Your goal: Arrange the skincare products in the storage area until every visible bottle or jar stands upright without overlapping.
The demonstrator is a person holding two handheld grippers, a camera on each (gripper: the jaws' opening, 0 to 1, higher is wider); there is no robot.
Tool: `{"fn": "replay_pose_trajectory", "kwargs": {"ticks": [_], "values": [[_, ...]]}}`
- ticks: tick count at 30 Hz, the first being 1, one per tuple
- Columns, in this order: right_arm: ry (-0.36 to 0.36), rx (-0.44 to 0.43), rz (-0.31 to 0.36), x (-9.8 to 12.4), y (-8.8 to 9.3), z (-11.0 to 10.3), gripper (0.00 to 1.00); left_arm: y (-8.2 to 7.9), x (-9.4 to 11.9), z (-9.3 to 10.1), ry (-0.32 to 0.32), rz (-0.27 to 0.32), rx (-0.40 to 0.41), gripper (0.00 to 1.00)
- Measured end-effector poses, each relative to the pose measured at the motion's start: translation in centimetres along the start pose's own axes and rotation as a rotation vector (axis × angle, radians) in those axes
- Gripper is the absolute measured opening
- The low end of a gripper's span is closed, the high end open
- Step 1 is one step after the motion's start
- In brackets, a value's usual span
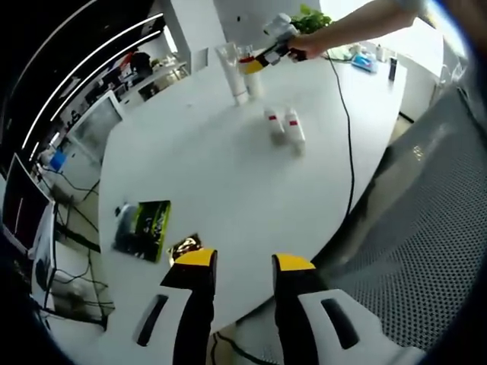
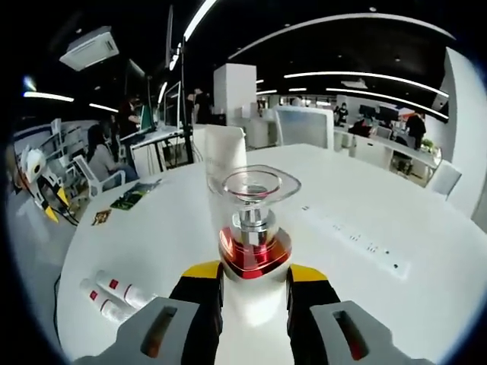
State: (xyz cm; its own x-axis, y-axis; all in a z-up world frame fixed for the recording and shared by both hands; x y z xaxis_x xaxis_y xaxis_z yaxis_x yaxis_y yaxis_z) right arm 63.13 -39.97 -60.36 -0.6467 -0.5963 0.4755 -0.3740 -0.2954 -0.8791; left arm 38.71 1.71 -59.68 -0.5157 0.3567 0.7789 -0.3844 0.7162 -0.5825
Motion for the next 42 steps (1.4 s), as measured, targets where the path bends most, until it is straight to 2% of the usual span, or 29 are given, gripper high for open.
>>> {"fn": "replay_pose_trajectory", "kwargs": {"ticks": [9,12,16,17,20,22,23,27,31,35,38,42], "values": [[0.003,0.007,-0.005,0.0,0.2,0.1,0.26,0.0,0.0,0.0,0.000,-0.005,0.002,0.26],[0.022,-0.007,-0.005,0.4,0.8,-0.3,0.33,0.0,0.0,0.0,-0.002,-0.004,0.004,0.26],[0.055,-0.054,-0.014,1.5,1.8,-1.0,0.35,0.0,0.0,-0.1,-0.003,-0.002,0.004,0.26],[0.089,-0.098,-0.007,2.1,2.0,-1.1,0.36,0.0,0.0,-0.1,-0.003,-0.002,0.005,0.26],[0.124,-0.187,0.063,3.4,2.0,-1.5,0.38,-0.1,0.1,-0.1,-0.009,0.004,0.008,0.26],[0.127,-0.227,0.103,4.3,1.9,-2.2,0.38,0.0,0.1,-0.2,-0.011,0.005,0.010,0.27],[0.110,-0.284,0.163,5.3,1.8,-3.3,0.38,-0.1,0.1,-0.2,-0.011,0.007,0.011,0.27],[0.134,-0.342,0.217,7.7,2.5,-5.5,0.38,-0.3,0.2,-0.1,-0.010,0.024,0.009,0.27],[0.128,-0.344,0.216,9.0,3.0,-8.0,0.38,-0.3,0.2,-0.1,-0.011,0.022,0.004,0.28],[0.142,-0.341,0.258,10.6,2.4,-10.1,0.36,-0.3,0.2,-0.1,-0.019,0.021,0.000,0.29],[0.149,-0.346,0.285,11.6,1.7,-11.0,0.36,-0.3,0.2,-0.1,-0.018,0.020,-0.005,0.29],[0.122,-0.336,0.334,13.0,-0.3,-13.7,0.37,-0.4,0.2,-0.1,-0.023,0.020,-0.007,0.30]]}}
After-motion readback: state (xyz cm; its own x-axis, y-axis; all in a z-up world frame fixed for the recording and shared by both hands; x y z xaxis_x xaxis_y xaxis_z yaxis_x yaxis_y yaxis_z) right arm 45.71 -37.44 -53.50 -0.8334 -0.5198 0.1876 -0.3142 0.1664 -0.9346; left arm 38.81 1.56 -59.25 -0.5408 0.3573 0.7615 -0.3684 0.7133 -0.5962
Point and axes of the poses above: the point that each gripper's makers call its tool centre point, and the gripper's own axes: x roughly backward along the fingers, z roughly to its right, y roughly out of its underside, the point moved 6 cm from there along x, roughly backward along the fingers, and after that the axes turned 2 degrees about -y, right-handed, at the moved point
